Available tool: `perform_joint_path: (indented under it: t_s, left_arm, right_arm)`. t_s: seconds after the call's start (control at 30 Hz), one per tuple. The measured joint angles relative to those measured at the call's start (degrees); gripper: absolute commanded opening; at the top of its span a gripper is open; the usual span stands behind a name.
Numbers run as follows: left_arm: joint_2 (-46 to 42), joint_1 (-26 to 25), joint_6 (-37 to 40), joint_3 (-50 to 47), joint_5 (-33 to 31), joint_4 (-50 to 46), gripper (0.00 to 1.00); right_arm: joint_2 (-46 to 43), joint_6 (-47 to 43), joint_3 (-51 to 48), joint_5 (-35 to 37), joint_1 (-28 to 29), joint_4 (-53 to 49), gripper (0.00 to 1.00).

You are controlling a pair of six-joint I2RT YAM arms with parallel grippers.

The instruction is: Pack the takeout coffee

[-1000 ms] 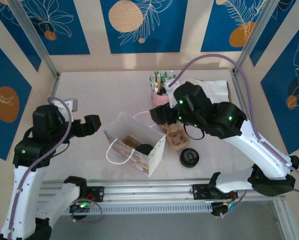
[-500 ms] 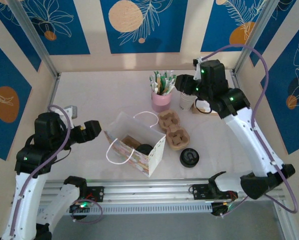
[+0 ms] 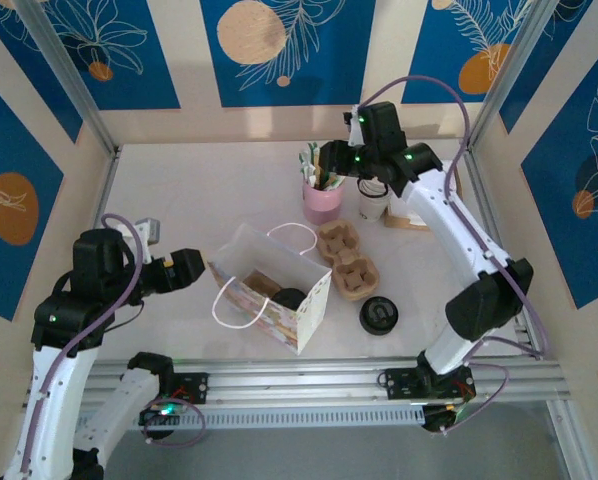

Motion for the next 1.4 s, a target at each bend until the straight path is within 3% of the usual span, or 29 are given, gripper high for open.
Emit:
perform_joint_path:
  t_s: [0.3, 0.93, 1.17, 1.4]
  left_arm:
    - [0.0, 0.0, 0.0, 0.0, 0.2, -0.4, 0.88]
    - [0.0, 0.0, 0.0, 0.0, 0.2, -1.7, 0.89]
    - [0.0, 0.0, 0.0, 0.0, 0.2, -1.7, 0.88]
    - [0.0, 0.0, 0.0, -0.3, 0.2, -1.6, 0.88]
  right_arm:
    - [8.0, -1.1, 5.2, 0.1, 0.3, 0.1, 0.44]
    - [15.3, -5.6, 11.7, 3.7, 0.7, -0.5, 0.39]
    - [16.1, -7.1, 12.0, 5.4, 1.3, -0.7, 0.31]
    - [16.1, -8.2, 13.5, 6.5, 1.6, -1.1, 0.14]
